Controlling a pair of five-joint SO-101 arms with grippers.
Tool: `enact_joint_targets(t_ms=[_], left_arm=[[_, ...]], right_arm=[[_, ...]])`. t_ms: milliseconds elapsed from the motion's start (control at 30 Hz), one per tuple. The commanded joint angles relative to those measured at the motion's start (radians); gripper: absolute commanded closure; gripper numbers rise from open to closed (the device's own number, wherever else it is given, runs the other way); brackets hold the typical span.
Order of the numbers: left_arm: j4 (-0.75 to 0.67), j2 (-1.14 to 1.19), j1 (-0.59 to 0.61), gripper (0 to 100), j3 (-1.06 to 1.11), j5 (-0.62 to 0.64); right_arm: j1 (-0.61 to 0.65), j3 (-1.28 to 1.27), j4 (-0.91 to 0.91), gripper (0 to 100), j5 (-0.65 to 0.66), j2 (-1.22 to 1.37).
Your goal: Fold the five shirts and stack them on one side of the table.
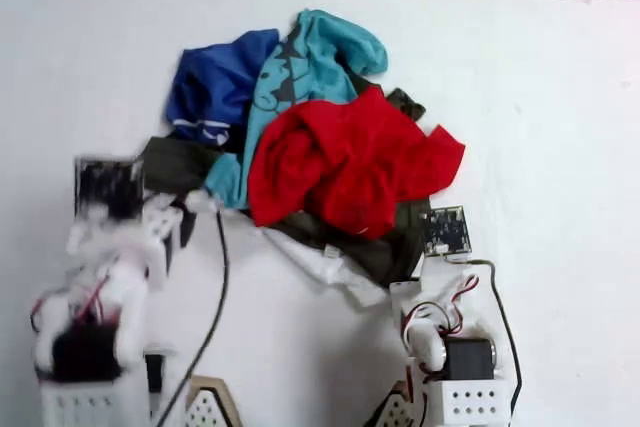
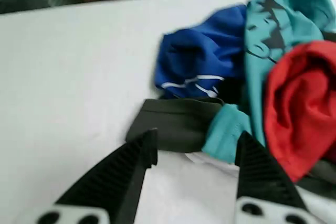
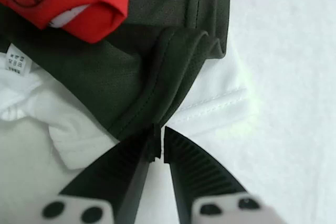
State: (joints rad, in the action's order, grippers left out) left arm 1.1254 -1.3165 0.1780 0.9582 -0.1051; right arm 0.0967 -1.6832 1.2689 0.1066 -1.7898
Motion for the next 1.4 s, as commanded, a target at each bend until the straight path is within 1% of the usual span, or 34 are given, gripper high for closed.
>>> enact_joint_targets(t_ms=[0, 100, 167, 300, 433, 667, 733, 800, 867, 900, 1000, 1067, 1133, 1200, 1367], left_arm=[[0.081, 0.374, -0.087, 70, -0.286, 0.029], [0.144, 0.624, -0.126, 65, -0.470, 0.183], [0.167, 0.783, -0.152, 63, -0.582, 0.222], [0.216, 1.085, -0.213, 64, -0.783, 0.224], [0.222, 1.376, -0.245, 64, -0.928, 0.221], [0.227, 1.814, -0.239, 64, -1.159, 0.218], [0.273, 1.906, -0.239, 64, -1.234, 0.215], [0.351, 1.982, -0.242, 65, -1.319, 0.158], [0.430, 2.051, -0.238, 71, -1.411, 0.094], [0.460, 2.082, -0.224, 77, -1.457, 0.068], [0.499, 2.171, -0.172, 100, -1.581, 0.005], [0.534, 2.217, -0.121, 94, -1.647, -0.023], [0.575, 2.252, -0.063, 98, -1.716, -0.026], [0.614, 2.272, 0.011, 97, -1.785, -0.026], [0.640, 2.251, 0.287, 98, -1.977, -0.031]], right_arm=[[-0.007, -0.009, 0.002, 97.8, -0.008, -0.013], [-0.007, -0.009, 0.002, 97.8, -0.008, -0.013], [-0.007, -0.009, 0.002, 97.8, -0.008, -0.013], [-0.007, -0.009, 0.002, 97.8, -0.008, -0.013], [-0.007, -0.009, 0.002, 97.8, -0.008, -0.013], [-0.007, -0.009, 0.002, 97.8, -0.008, -0.013], [-0.007, -0.009, 0.002, 97.8, -0.008, -0.013], [-0.007, -0.009, 0.002, 97.8, -0.008, -0.013], [-0.007, -0.009, 0.002, 97.8, -0.008, -0.013], [-0.007, -0.009, 0.002, 97.8, -0.008, -0.013], [-0.007, -0.009, 0.002, 97.8, -0.008, -0.013], [-0.007, -0.009, 0.002, 97.8, -0.008, -0.013], [-0.007, -0.009, 0.002, 97.8, -0.008, -0.013], [-0.007, -0.009, 0.002, 97.8, -0.008, -0.013], [-0.007, -0.009, 0.002, 97.8, -0.008, -0.013]])
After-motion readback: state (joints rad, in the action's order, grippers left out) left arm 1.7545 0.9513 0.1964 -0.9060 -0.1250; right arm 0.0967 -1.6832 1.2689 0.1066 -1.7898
